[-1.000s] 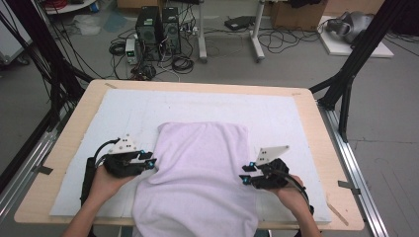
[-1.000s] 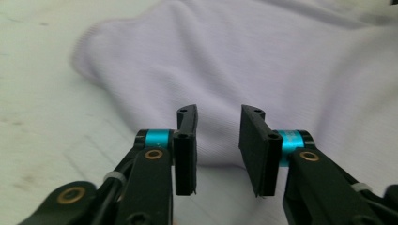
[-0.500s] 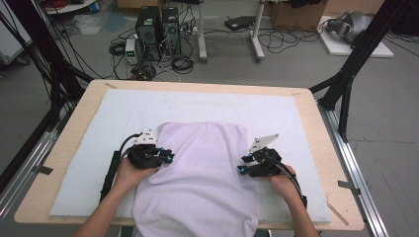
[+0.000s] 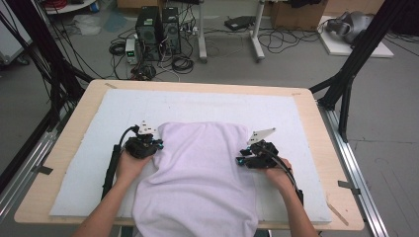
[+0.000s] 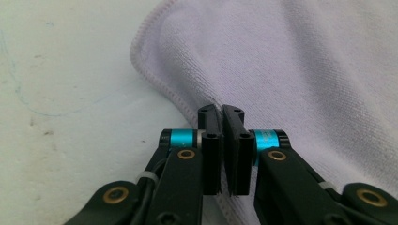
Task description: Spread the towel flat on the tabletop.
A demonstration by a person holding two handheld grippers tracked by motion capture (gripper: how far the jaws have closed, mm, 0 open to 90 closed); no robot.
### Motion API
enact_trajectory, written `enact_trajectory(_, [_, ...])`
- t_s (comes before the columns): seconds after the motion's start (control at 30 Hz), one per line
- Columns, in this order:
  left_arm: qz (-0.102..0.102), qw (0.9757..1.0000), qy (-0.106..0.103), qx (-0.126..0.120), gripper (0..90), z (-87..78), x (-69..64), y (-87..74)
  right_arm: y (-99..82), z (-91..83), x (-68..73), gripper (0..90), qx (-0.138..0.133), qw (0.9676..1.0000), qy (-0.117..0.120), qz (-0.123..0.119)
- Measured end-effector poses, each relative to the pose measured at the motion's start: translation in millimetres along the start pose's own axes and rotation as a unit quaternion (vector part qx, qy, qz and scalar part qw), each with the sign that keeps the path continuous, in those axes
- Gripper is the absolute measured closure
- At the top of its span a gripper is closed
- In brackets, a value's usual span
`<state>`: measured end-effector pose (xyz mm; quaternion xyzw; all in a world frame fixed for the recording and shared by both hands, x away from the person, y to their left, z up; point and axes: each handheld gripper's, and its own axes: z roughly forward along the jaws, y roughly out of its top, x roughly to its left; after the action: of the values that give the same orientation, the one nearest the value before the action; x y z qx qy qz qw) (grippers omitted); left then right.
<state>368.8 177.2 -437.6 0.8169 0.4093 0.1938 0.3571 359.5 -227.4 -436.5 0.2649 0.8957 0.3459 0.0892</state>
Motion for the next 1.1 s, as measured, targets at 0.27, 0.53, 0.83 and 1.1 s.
enact_trajectory(0.27, [0.016, 0.9953, -0.093, -0.026, 69.5, -9.7, -14.8, 7.6, 4.4, -0.2, 0.2, 70.6, 0.005, 1.0000, 0.002, -0.008])
enact_trajectory(0.53, [-0.034, 0.9973, -0.064, -0.015, 72.1, 1.0, 3.9, 3.2, 11.9, -4.2, -13.3, 62.9, -0.011, 0.9997, -0.021, 0.012])
enact_trajectory(0.83, [-0.025, 0.9994, -0.024, -0.005, 85.9, 6.4, 12.6, 4.3, 23.8, 16.5, -25.4, 86.7, 0.015, 0.9997, -0.008, 0.018])
enact_trajectory(1.1, [-0.040, 0.9954, 0.048, -0.073, 62.8, -11.2, 38.6, 61.7, 67.0, -25.1, -45.1, 85.6, -0.025, 0.9973, -0.067, 0.015])
